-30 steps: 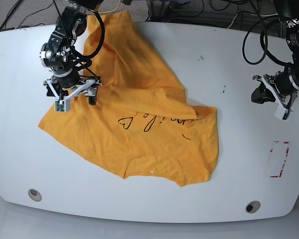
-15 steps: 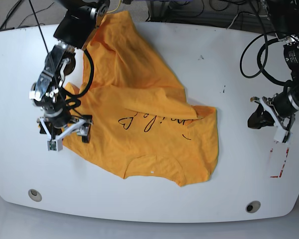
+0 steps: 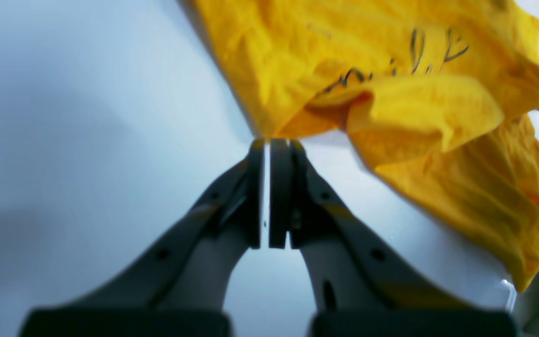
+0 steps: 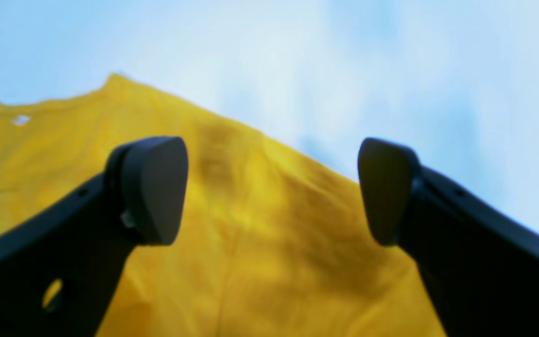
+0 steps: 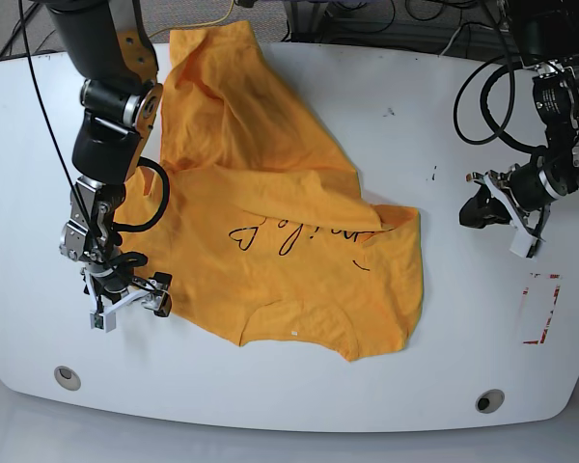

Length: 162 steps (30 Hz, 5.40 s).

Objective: Layout the t-shirt on the table in an organized manner, then fold the t-shirt properly
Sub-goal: 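Reposition the right gripper lower on the shirt and grasp the fabric, then move the left gripper onto the shirt's folded middle and grasp it, then lift the shirt with both grippers and shake it out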

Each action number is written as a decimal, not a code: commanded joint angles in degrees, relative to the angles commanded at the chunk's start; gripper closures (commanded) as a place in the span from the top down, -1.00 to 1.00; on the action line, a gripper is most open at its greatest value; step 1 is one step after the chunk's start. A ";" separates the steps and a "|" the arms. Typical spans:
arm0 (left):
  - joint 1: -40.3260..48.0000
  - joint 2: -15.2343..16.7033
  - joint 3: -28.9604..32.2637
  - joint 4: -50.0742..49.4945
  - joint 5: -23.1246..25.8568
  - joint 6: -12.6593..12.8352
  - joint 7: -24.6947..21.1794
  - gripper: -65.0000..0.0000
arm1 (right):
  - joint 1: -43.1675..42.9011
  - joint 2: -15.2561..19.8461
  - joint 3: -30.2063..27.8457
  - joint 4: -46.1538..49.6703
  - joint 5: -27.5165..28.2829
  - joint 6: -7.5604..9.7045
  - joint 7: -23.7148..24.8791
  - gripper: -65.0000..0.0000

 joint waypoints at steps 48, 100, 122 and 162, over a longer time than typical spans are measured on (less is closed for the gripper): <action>4.84 9.67 18.99 -9.49 0.26 0.44 -0.26 -0.17 | -16.00 -7.56 -8.26 22.07 0.09 0.09 -7.12 -1.00; -5.63 11.34 36.48 -18.81 3.25 2.02 -0.35 -1.00 | -16.88 -8.09 -8.00 24.70 0.18 0.09 -7.21 -1.00; -6.95 -6.86 23.03 0.79 3.08 1.32 0.00 -1.00 | -16.88 -10.64 -8.26 46.24 0.09 0.00 -16.70 -1.00; -56.09 -14.51 12.66 -6.51 3.16 -10.24 3.96 -0.99 | 20.75 2.46 -8.00 46.51 0.18 0.18 -30.95 -1.00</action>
